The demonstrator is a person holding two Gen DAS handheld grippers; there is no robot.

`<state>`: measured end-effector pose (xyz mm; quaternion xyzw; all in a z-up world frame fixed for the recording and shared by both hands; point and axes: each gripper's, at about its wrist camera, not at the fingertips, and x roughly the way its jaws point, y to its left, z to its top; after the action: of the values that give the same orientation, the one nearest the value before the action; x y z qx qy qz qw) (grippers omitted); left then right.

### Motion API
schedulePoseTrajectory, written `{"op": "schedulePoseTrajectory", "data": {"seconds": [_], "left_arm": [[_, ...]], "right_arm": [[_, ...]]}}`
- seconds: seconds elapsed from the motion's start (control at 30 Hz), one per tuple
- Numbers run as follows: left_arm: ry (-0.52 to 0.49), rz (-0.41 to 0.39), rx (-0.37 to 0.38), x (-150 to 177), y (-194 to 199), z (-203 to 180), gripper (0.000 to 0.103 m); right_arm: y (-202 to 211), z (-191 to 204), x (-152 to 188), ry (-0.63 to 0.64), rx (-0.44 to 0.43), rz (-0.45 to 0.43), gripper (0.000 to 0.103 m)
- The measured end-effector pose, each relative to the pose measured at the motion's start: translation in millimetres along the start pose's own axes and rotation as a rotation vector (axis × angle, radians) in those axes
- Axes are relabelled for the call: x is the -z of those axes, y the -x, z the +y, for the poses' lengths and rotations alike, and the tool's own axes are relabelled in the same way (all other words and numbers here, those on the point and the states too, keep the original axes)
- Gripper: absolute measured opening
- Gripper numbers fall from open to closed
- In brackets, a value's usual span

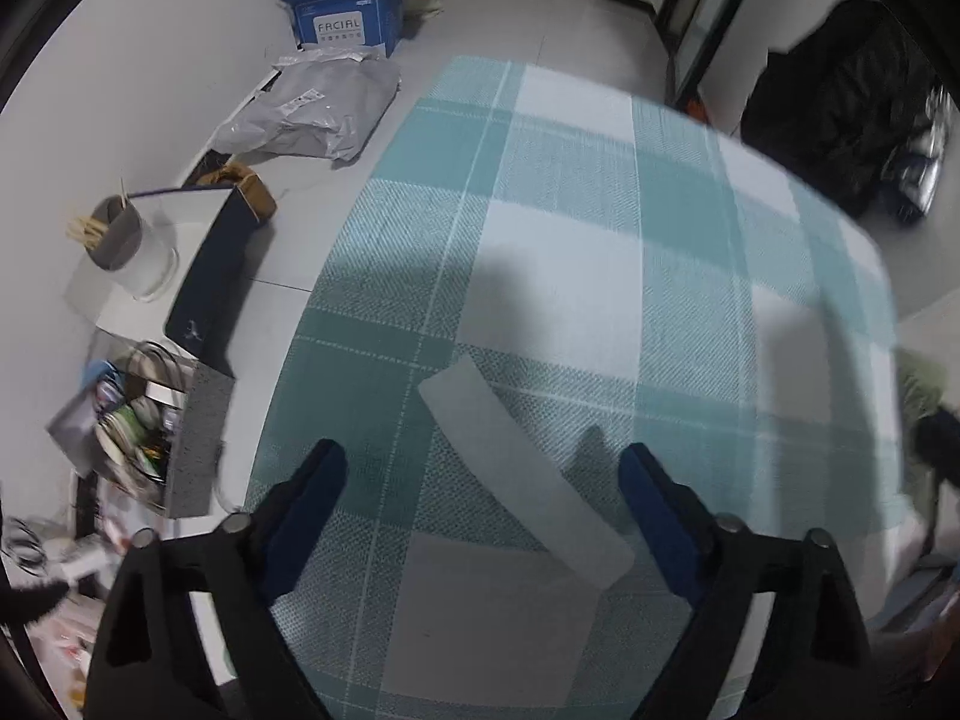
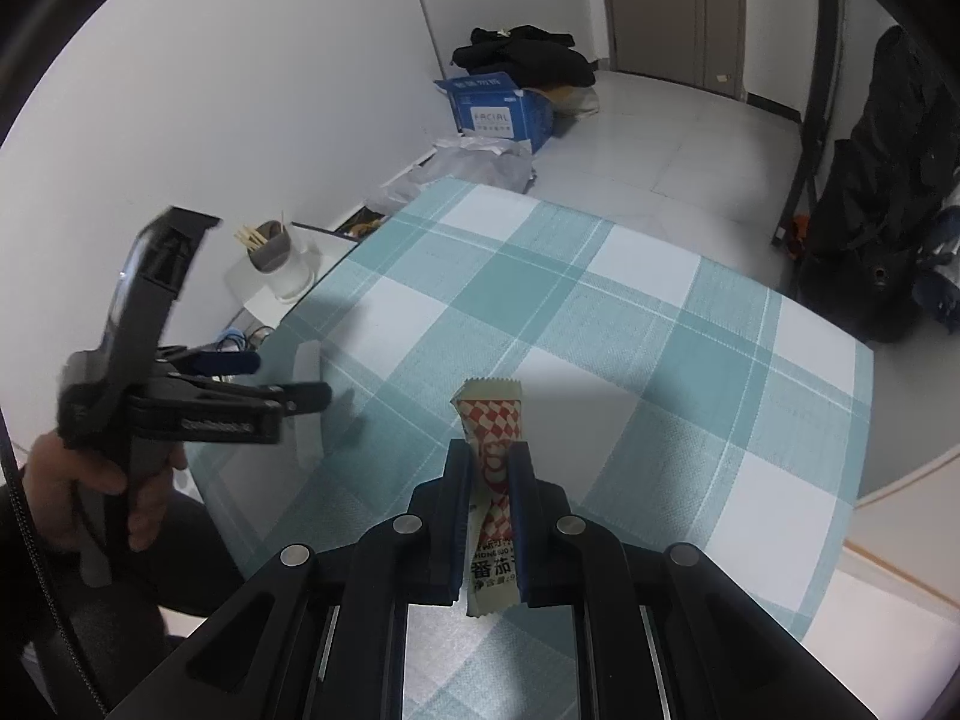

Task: Collect trash
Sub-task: 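Grasp the white foam strip with the left tool while the right tool holds the wrapper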

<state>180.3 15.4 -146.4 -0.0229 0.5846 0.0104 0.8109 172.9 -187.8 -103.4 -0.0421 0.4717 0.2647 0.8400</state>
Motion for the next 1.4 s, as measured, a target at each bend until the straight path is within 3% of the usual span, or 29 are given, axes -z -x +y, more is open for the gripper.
{"op": "schedulePoseTrajectory", "data": {"seconds": [0.07, 0.2, 0.27, 0.33, 0.7, 0.9, 1.03, 1.13, 1.4], "left_arm": [[-0.027, 0.021, -0.047, 3, -6, -4, 0.08], [-0.04, -0.009, -0.044, 5, -3, -7, 0.069], [-0.048, -0.015, -0.033, 4, -1, -10, 0.057], [-0.058, -0.018, -0.025, 4, 1, -13, 0.036], [-0.025, -0.045, 0.047, -1, 4, -6, 0.007], [-0.132, -0.065, 0.052, 5, 6, -13, 0.004], [-0.139, -0.058, 0.077, 8, 8, -13, 0.004], [-0.145, -0.048, 0.137, 9, 10, -16, 0.003], [-0.167, -0.089, 0.207, 8, 31, -17, 0.001]], "right_arm": [[2, 0, 1, 0.001, -0.012, -0.004, 0.011], [-6, -2, 3, -0.005, -0.006, 0.028, 0.011], [-9, -5, 3, -0.023, -0.009, 0.04, 0.011], [-9, -10, 2, -0.044, -0.02, 0.042, 0.011], [-9, -30, 2, -0.142, -0.033, 0.036, 0.011], [-10, -29, 3, -0.16, -0.035, 0.035, 0.011], [-12, -31, 3, -0.174, -0.017, 0.038, 0.011], [-8, -35, 5, -0.222, -0.016, 0.023, 0.011], [18, -39, 7, -0.258, -0.003, -0.038, 0.011]]}}
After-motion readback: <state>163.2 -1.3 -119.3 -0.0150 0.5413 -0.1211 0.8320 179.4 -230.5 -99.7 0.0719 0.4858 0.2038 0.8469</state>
